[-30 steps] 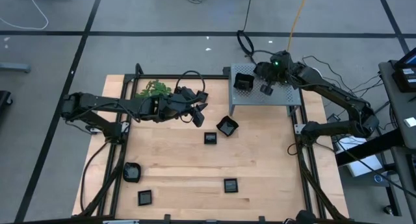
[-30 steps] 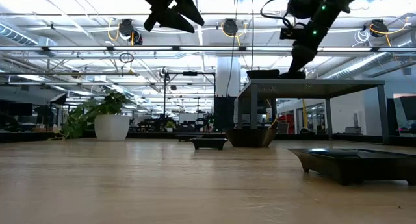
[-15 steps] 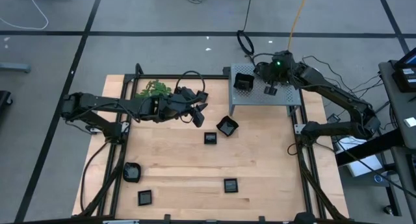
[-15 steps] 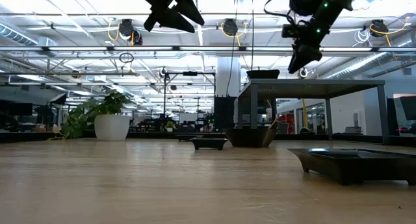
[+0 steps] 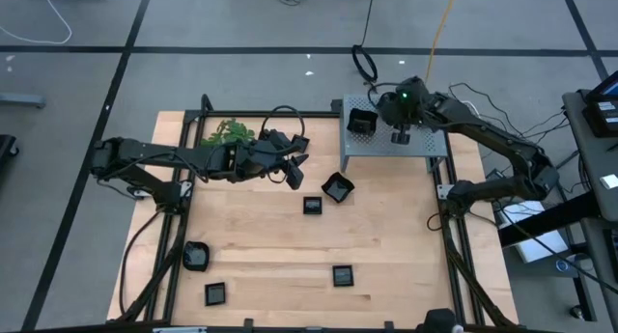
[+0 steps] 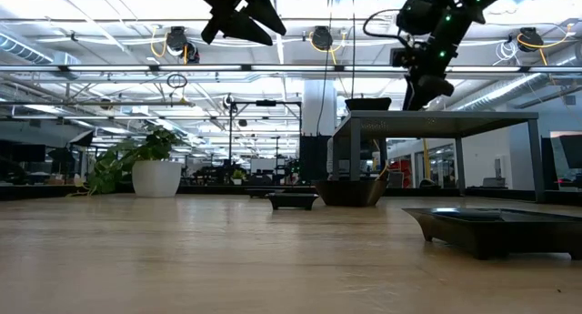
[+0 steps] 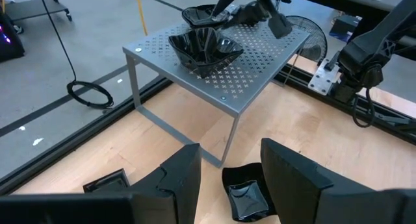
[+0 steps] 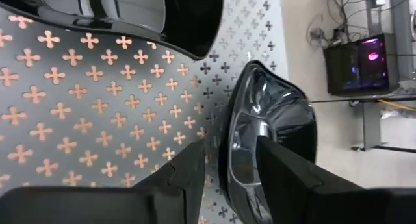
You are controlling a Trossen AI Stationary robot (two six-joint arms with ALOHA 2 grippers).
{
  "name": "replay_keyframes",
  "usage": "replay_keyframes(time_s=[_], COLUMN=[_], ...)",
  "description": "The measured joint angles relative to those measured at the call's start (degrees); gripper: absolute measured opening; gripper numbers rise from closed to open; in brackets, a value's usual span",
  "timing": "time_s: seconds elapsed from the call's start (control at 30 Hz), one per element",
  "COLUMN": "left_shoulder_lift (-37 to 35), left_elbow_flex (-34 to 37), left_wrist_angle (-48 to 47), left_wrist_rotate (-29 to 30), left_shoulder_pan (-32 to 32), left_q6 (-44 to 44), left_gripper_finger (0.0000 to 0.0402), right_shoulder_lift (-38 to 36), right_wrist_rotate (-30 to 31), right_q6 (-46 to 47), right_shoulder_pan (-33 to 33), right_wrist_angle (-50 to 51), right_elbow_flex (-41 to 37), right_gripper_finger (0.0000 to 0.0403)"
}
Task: Pick & Place Mini shaped plates
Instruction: Stack the leaf shaped plate on top of the leaf shaped plates on the shelf
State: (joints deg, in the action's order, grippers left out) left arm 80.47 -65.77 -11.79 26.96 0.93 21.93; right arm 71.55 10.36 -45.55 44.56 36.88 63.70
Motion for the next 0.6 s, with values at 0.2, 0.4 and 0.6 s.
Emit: replay_keyframes(time_s=[0.2, 0.4, 0.6], left_shoulder_lift=[0.0, 0.0, 0.0], left_elbow_flex=[0.0, 0.0, 0.0], left_wrist_angle=[0.0, 0.0, -0.1], left_wrist_rotate=[0.0, 0.0, -0.1], left_shoulder_pan=[0.0, 0.0, 0.0], left_q6=[0.1, 0.7, 0.8], left_gripper_finger=[0.0163, 0.0163, 0.0163], right_shoulder_lift=[2.9, 3.9, 3.9], right_wrist_rotate=[0.0, 0.2, 0.2], right_q6=[2.6, 3.1, 3.0], right_shoulder_pan=[0.0, 0.0, 0.0], right_wrist_angle=[-0.3, -1.8, -1.8], right_elbow_flex=[0.0, 0.0, 0.0], right_gripper_finger=[0.0128, 0.0128, 0.0123])
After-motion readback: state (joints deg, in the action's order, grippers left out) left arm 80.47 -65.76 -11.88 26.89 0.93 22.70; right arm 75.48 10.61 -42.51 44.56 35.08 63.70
